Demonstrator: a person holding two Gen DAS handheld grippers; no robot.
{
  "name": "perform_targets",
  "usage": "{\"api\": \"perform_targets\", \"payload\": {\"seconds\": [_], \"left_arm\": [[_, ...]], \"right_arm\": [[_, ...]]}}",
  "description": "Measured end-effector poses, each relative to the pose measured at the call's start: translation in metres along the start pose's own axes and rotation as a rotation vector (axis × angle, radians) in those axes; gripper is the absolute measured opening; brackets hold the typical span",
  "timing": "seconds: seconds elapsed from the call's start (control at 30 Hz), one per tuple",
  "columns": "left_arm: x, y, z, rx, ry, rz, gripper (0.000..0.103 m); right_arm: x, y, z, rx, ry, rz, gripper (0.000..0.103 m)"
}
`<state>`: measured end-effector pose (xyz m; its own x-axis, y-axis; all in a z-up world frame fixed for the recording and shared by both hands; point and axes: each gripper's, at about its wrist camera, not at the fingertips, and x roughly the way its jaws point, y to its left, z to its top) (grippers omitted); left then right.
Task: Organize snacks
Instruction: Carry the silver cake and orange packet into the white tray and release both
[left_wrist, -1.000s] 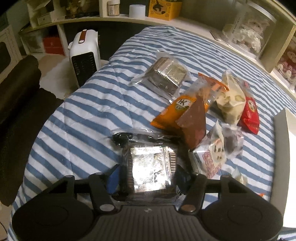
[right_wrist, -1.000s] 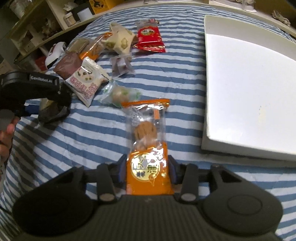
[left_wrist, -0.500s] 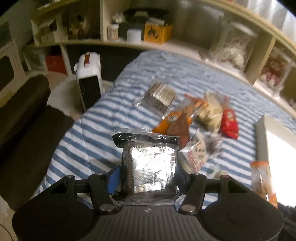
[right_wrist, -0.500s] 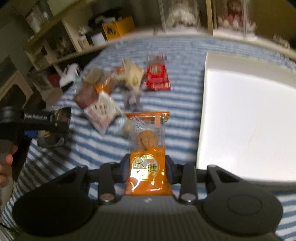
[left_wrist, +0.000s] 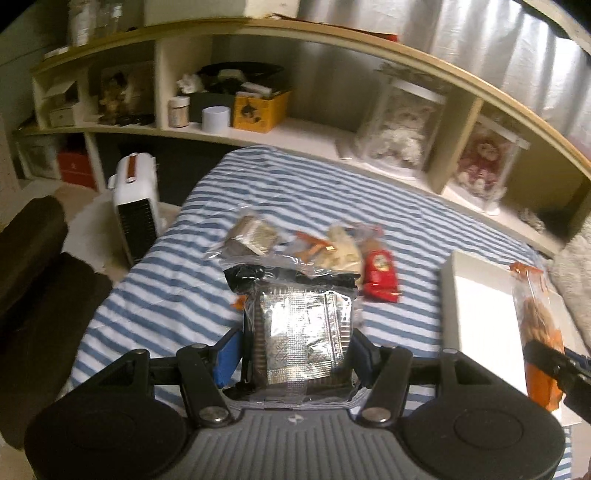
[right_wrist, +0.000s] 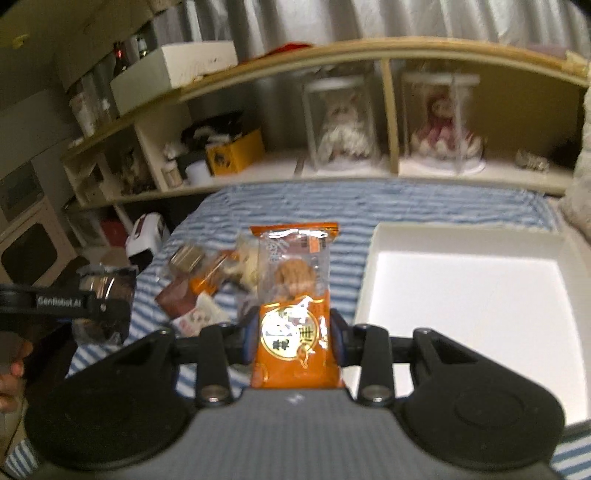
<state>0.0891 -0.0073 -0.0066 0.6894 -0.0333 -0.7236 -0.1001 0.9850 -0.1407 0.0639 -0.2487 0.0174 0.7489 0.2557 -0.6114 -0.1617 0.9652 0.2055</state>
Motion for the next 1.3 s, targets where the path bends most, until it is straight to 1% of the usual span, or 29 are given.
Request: {"api": "perform_targets", "payload": {"seconds": [0.17,0.5,0.77,0.97,1.13,1.3], "left_arm": [[-0.003,-0.038,0.005,0.051,-0.015,-0.034,0.062],[0.008,-0.128,0.001,0.15,-0.004,-0.138,0.062],[0.037,-0.187,-0.012,0.211,0.06,-0.199,0.062],[0.062,-0.212,-0.023,0.216,0.131,-0.234,0.062],[0.086,-0.222,-0.034,0.233,0.187,-0.225,0.062],[0.11,-0.223,-0.039,0.226,0.24,-0.217,0.062]], "right_arm": [[-0.01,-0.025,0.011,0.013,-0.028,-0.038,0.043],[-0.008,-0.082,0.009,0.073,-0.031,-0.141,0.044],[-0.007,-0.128,0.002,0.136,-0.016,-0.218,0.044],[-0.002,-0.157,-0.007,0.192,0.019,-0.232,0.044],[0.01,-0.17,-0.012,0.196,0.071,-0.261,0.045],[0.023,-0.193,-0.014,0.224,0.112,-0.307,0.045]]}}
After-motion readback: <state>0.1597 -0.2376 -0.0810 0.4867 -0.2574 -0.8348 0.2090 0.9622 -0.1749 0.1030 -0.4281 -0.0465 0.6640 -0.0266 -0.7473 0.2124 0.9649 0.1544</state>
